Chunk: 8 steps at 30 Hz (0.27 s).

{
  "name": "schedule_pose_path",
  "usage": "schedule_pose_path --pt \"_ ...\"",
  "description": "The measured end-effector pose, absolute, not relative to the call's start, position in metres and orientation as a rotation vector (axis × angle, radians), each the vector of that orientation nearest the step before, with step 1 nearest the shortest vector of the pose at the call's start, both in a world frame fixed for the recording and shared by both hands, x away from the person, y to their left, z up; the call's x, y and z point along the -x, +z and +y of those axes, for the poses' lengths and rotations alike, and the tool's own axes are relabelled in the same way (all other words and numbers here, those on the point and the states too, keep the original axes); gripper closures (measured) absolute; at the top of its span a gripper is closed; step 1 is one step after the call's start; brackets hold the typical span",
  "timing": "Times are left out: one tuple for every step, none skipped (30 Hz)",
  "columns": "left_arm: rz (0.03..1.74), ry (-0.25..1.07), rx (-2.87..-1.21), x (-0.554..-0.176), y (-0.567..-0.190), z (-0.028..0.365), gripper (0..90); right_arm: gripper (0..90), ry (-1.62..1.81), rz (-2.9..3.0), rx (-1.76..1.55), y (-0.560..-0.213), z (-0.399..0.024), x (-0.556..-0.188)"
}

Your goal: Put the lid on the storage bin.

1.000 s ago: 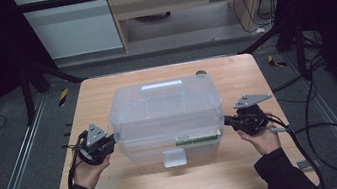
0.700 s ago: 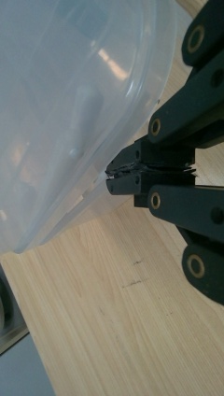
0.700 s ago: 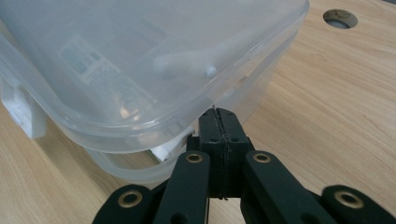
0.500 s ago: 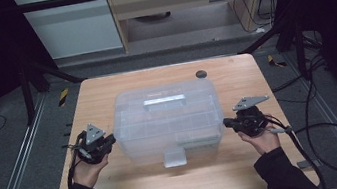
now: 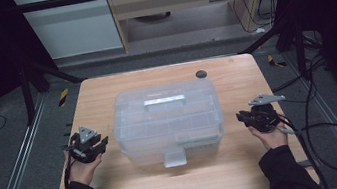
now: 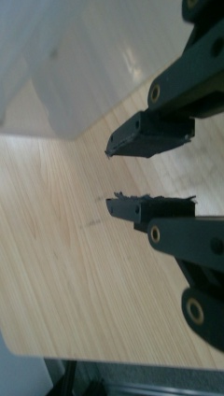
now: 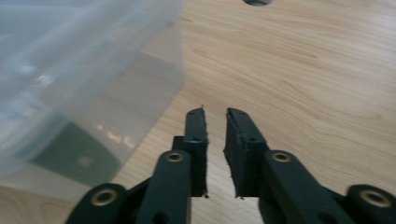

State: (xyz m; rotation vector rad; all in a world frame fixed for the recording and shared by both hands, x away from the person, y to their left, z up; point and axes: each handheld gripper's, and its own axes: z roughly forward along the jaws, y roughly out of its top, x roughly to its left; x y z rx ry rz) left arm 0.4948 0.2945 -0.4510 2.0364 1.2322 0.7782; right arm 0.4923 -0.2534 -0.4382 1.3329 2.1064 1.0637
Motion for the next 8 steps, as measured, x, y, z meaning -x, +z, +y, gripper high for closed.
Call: schedule_pose_path --pt "1.245 0.793 -2.029 -0.496 -0.454 0.298 60.2 70.8 1.072 2.085 -1.351 -0.440 -0.257 -0.493" --pt "1.256 0.796 -2.028 -0.497 -0.455 0.300 57.5 68.2 1.073 2.068 -1.364 -0.442 -0.261 -0.494" --pt "1.268 0.797 -2.024 -0.498 -0.457 0.303 55.2 65.0 1.069 2.050 -1.379 -0.443 -0.264 -0.494" --pt "1.279 0.796 -2.023 -0.499 -0.459 0.305 53.4 62.0 1.066 2.036 -1.384 -0.445 -0.267 -0.495" --pt "1.287 0.797 -2.022 -0.499 -0.460 0.306 51.4 59.0 1.059 2.023 -1.384 -0.446 -0.269 -0.496" --pt "1.295 0.799 -2.018 -0.500 -0.461 0.308 50.0 56.3 1.057 2.011 -1.400 -0.447 -0.270 -0.495" --pt "1.304 0.804 -2.019 -0.501 -0.462 0.309 48.8 53.9 1.057 2.001 -1.406 -0.448 -0.272 -0.496" --pt "1.307 0.808 -2.019 -0.501 -0.462 0.309 47.1 51.5 1.061 1.998 -1.407 -0.449 -0.273 -0.496"
